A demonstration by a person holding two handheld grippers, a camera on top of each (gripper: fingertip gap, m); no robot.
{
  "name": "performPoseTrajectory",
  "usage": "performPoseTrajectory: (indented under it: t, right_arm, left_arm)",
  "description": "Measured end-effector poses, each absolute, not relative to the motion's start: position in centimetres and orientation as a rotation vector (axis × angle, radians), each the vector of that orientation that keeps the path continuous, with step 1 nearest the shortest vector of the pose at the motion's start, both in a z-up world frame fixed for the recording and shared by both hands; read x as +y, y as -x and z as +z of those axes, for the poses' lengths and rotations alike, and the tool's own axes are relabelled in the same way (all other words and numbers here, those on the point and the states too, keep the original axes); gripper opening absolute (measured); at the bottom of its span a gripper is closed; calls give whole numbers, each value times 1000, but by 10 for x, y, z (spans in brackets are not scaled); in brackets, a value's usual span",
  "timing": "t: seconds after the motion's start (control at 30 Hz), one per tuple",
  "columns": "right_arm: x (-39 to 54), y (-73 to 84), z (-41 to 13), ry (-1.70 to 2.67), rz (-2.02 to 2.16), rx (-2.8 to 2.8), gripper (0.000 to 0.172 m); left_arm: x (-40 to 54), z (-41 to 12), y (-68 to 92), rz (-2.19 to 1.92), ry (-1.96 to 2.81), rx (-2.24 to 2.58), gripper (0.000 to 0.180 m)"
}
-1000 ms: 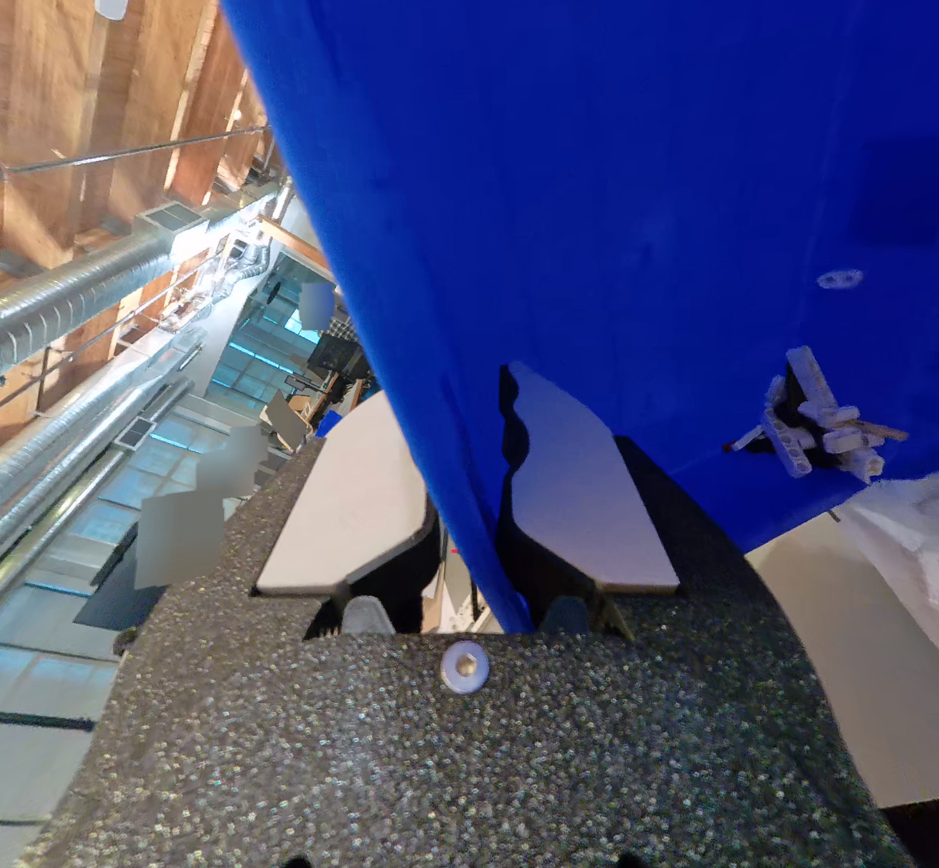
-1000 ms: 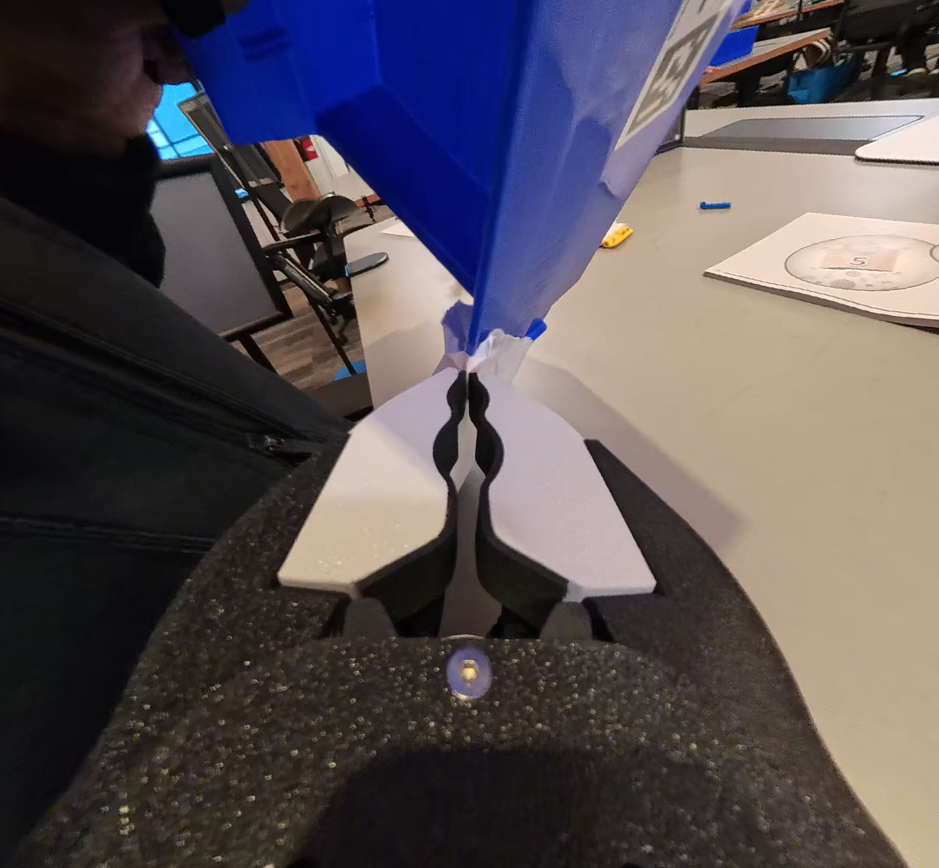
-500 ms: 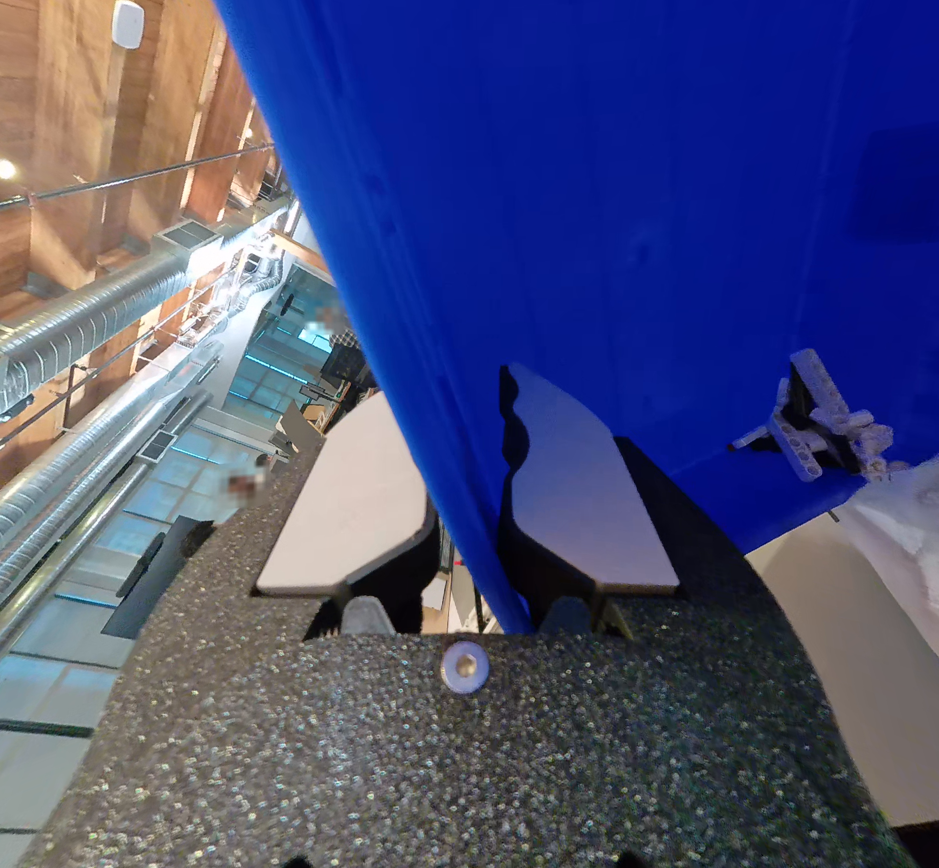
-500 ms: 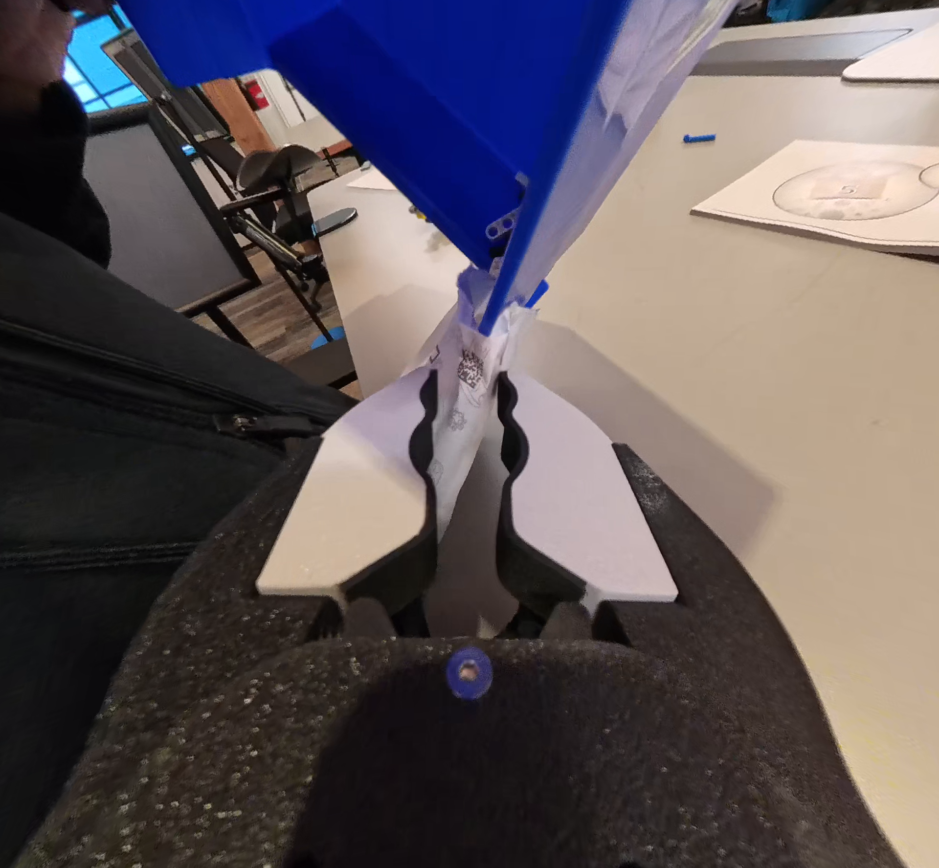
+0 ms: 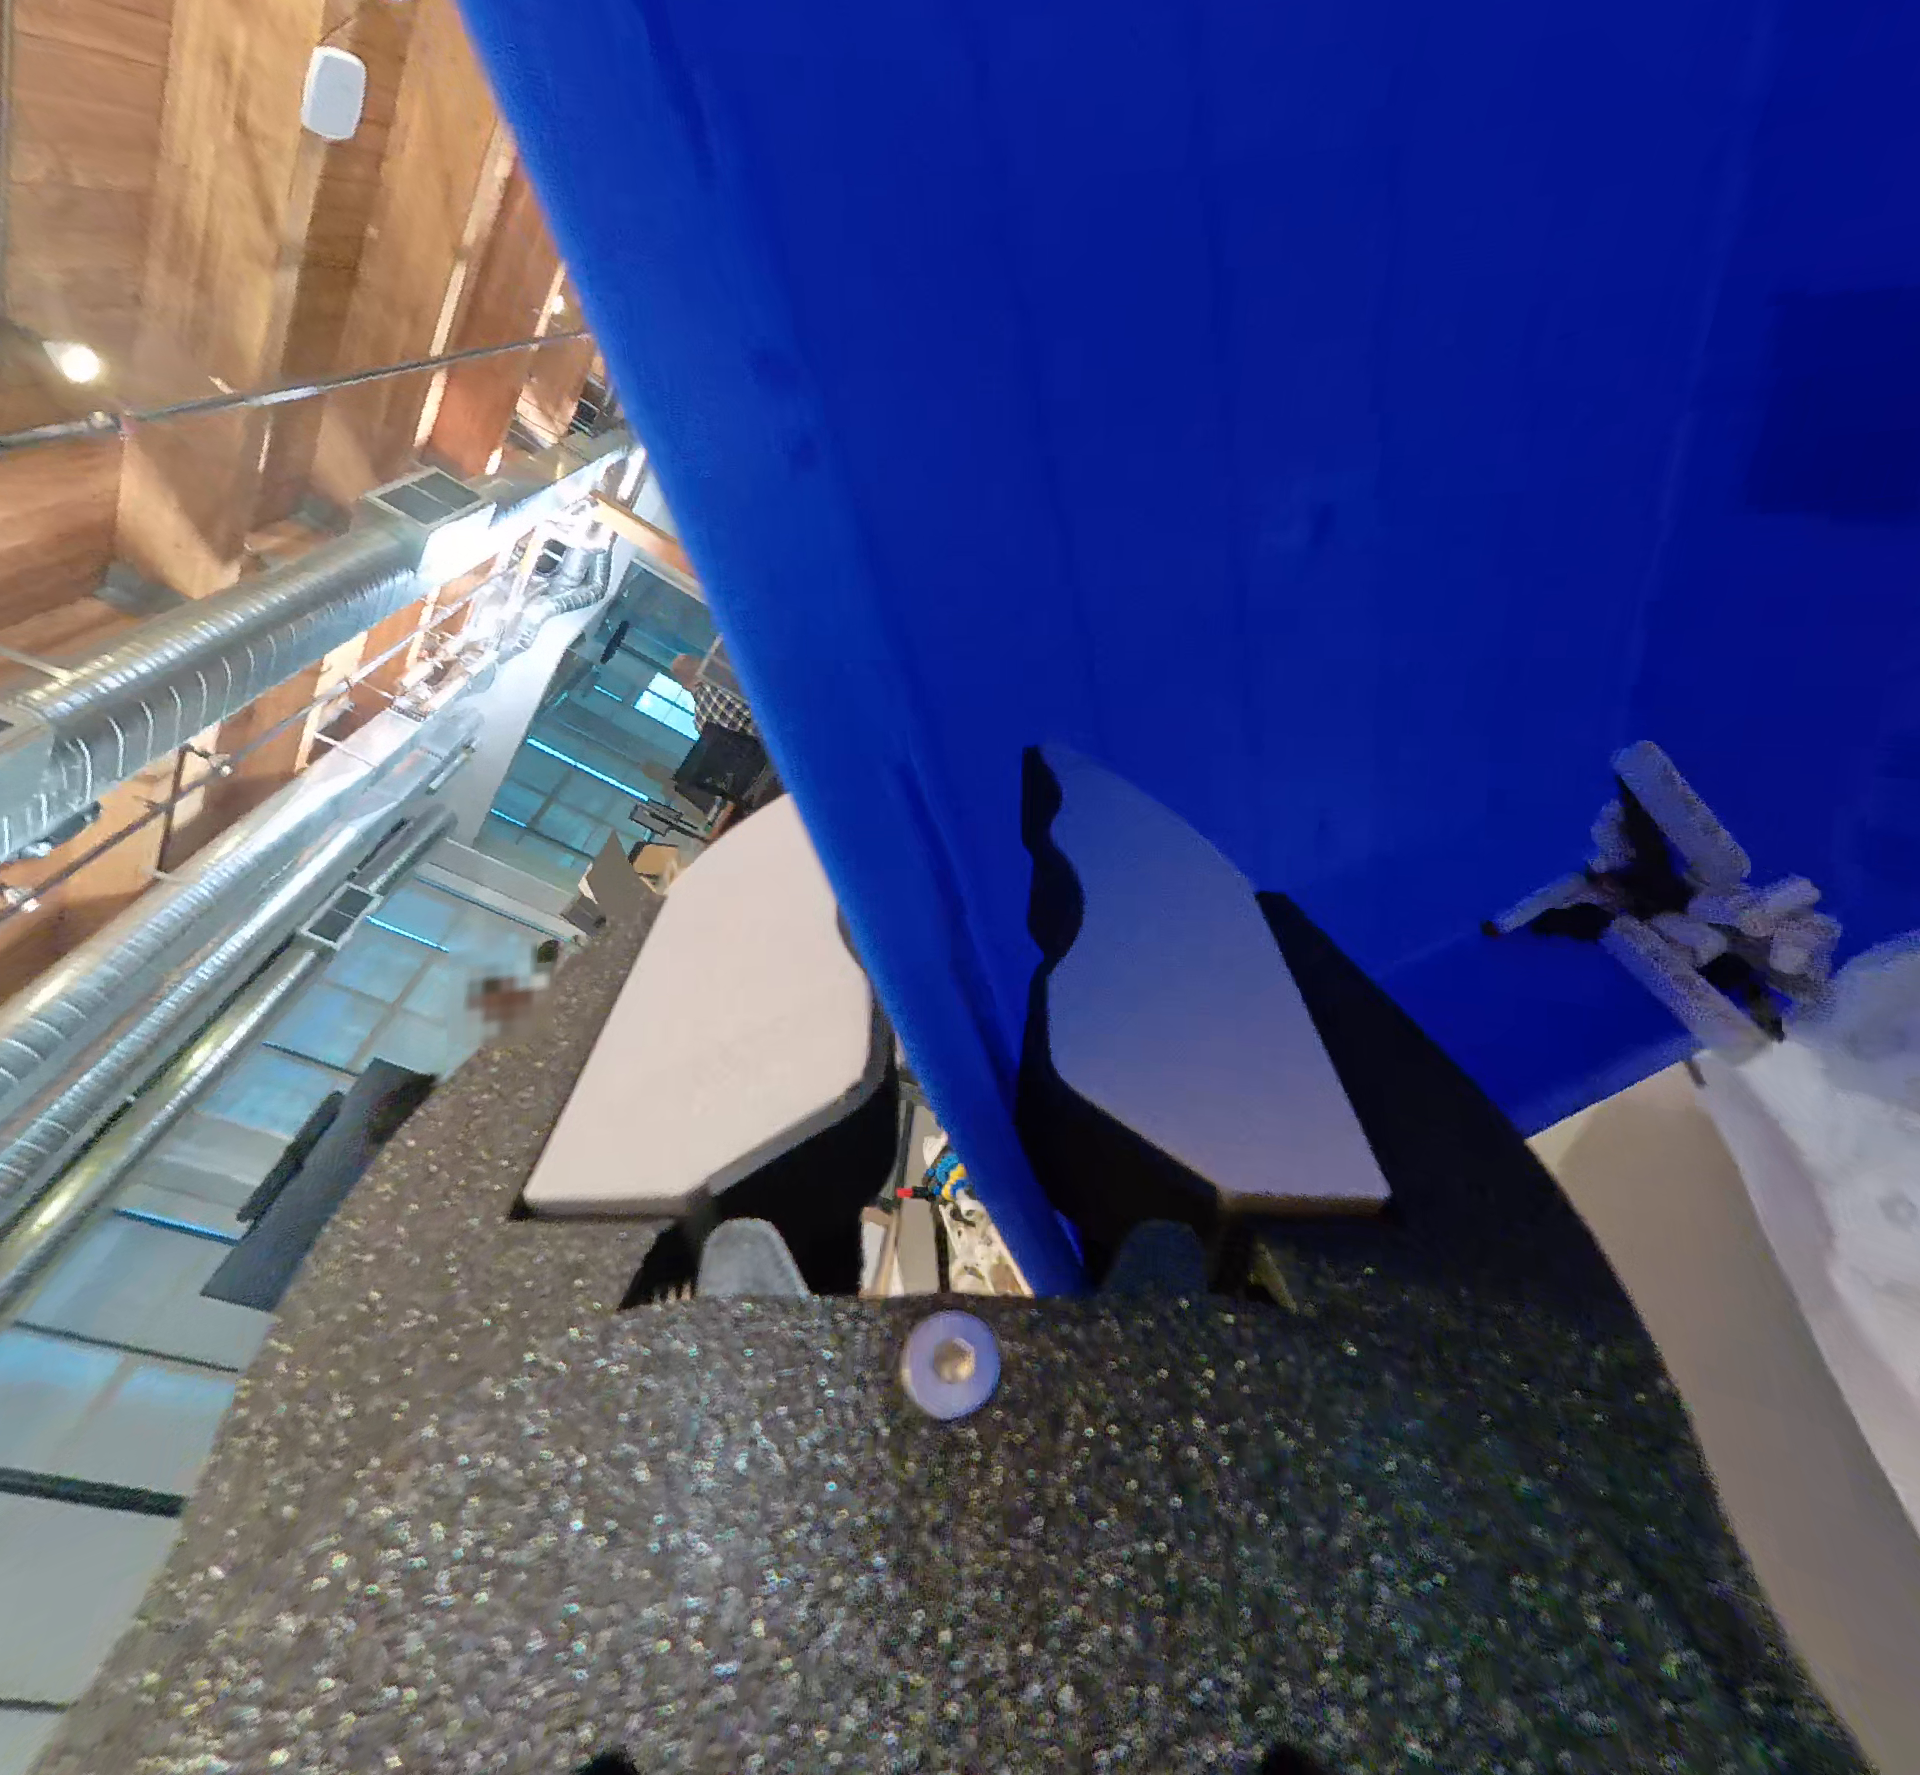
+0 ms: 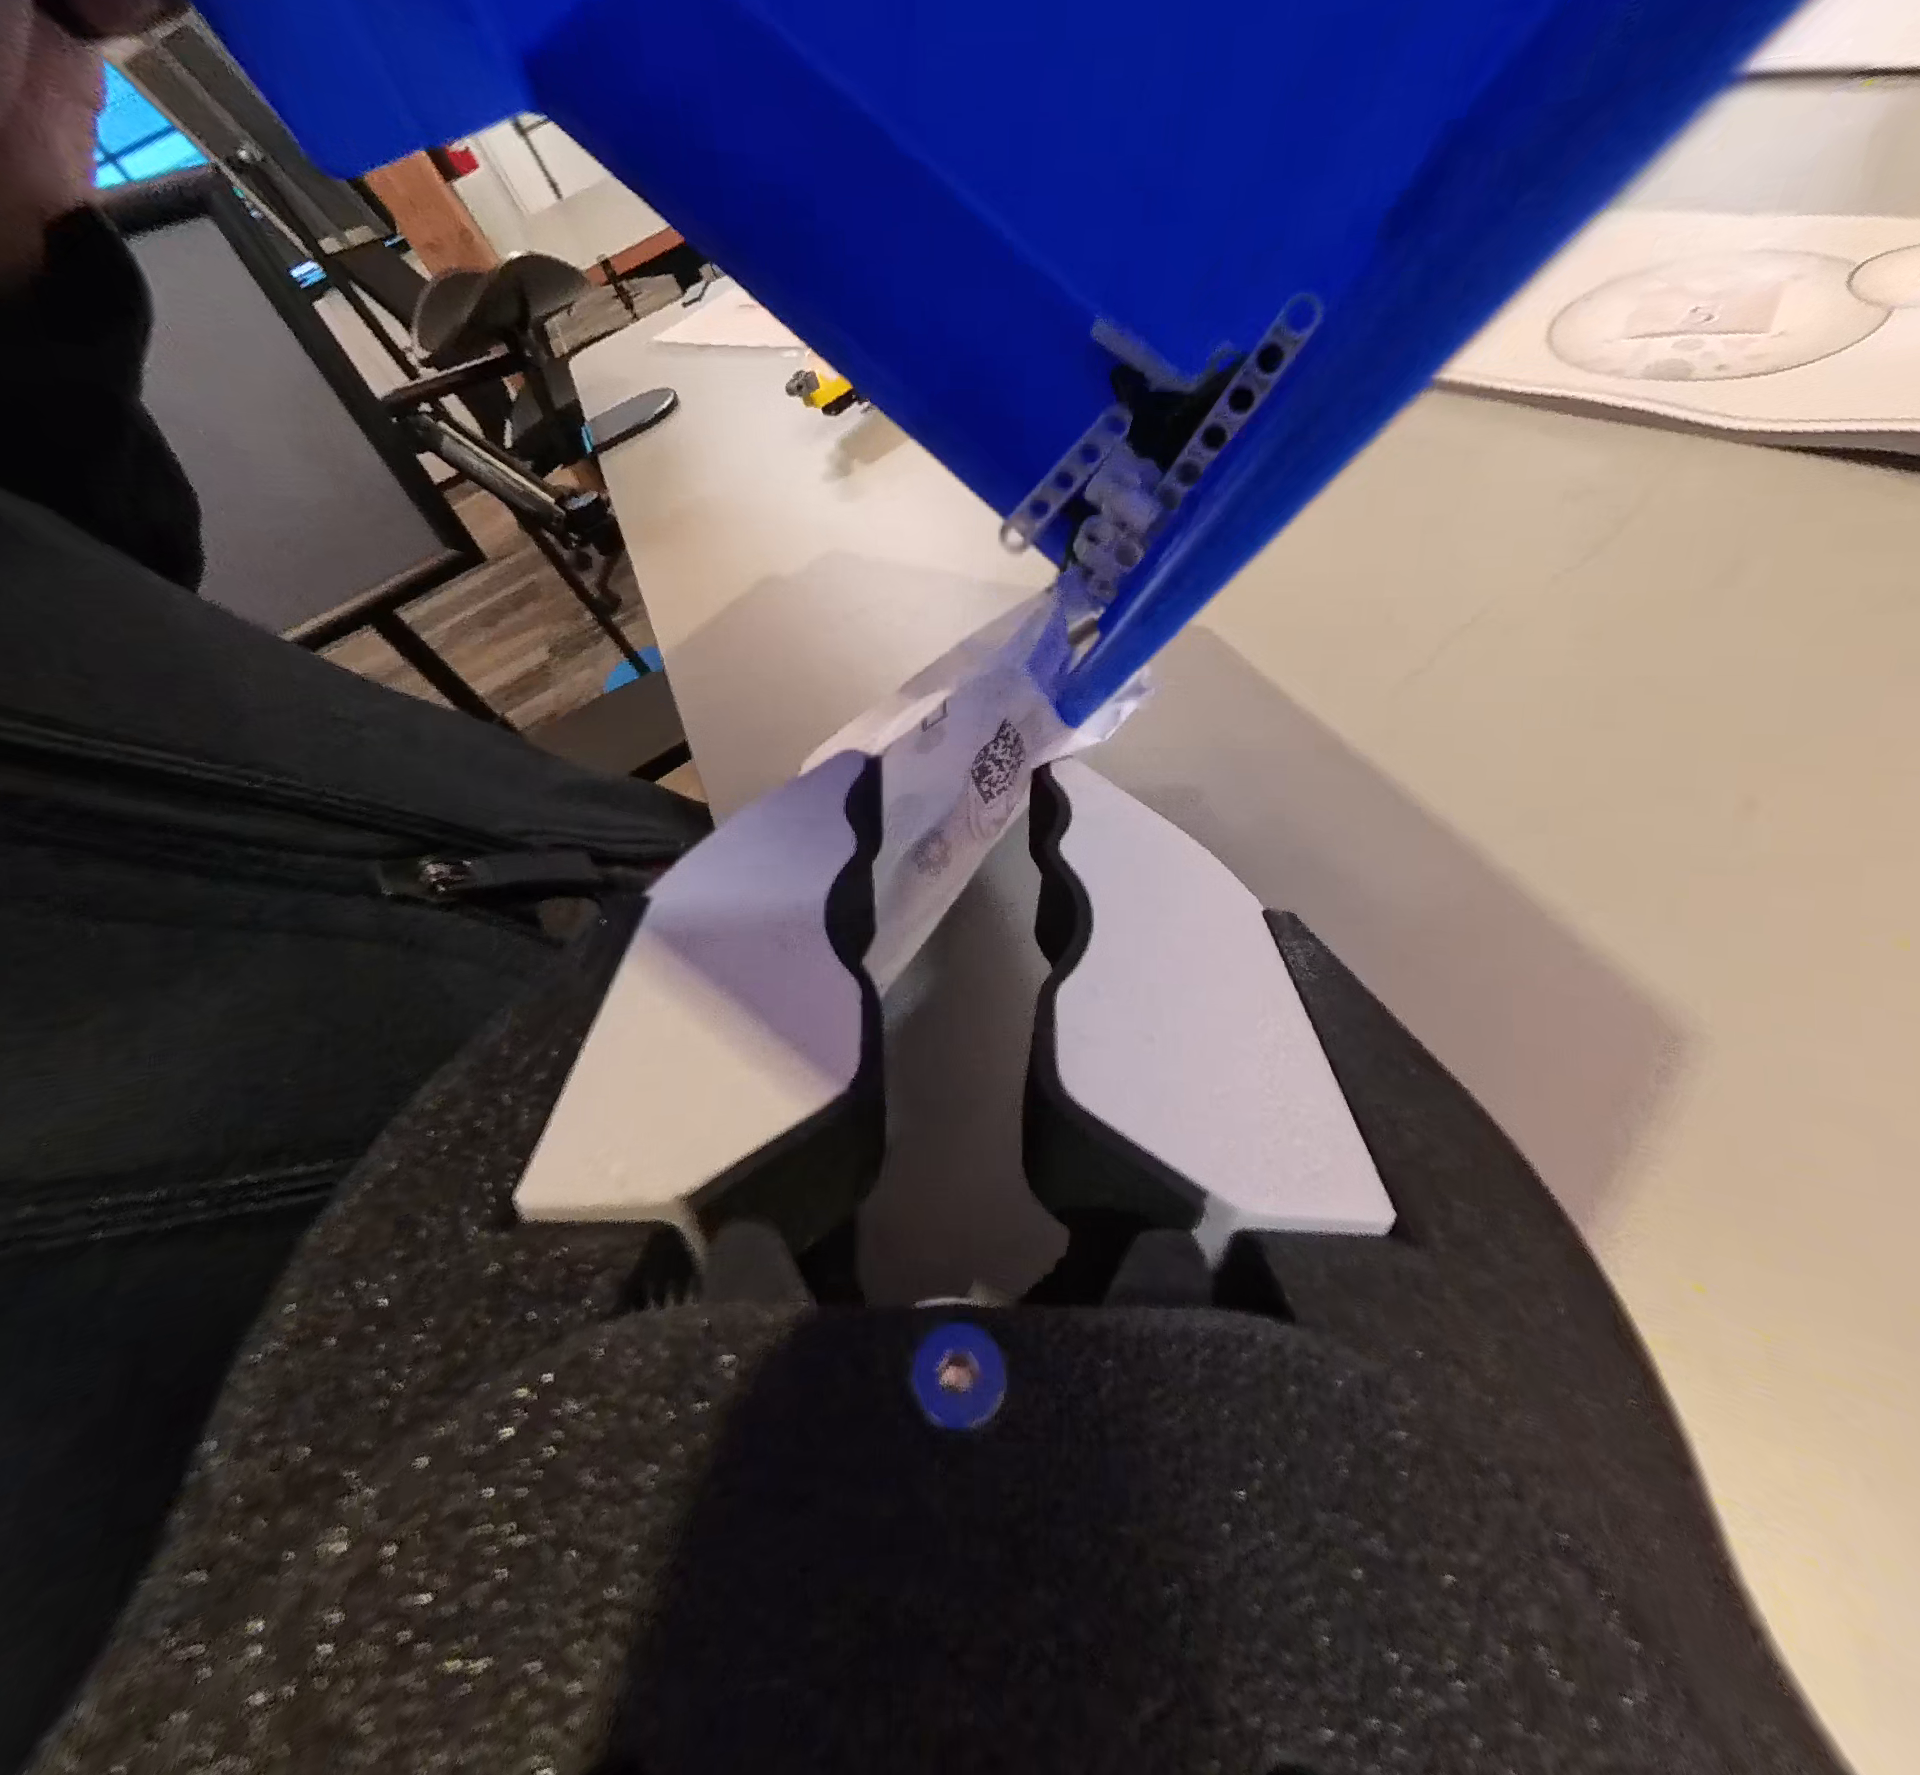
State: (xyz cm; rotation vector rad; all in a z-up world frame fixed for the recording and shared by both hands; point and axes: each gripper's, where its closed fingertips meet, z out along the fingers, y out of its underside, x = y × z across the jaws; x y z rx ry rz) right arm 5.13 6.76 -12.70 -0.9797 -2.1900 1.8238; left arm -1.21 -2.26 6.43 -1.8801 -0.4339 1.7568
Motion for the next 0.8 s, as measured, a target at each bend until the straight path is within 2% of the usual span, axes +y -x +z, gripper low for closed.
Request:
performPoseTrajectory:
  t: [0.03, 0.27, 0.63, 0.8]
  right_arm:
    - [69, -50, -127, 988, 1819, -2180, 26]
    - [73, -48, -133, 1059, 1791, -2214, 29]
    - [100, -31, -147, 1197, 1624, -2218, 26]
    - [102, -26, -149, 1226, 1591, -2216, 27]
  left_arm:
    - [-23, 63, 12, 1748, 1885, -447, 24]
    - [-20, 50, 23, 1716, 1914, -471, 25]
    - [-23, 13, 56, 1550, 1855, -533, 25]
    - [-19, 15, 63, 1559, 1809, -465, 24]
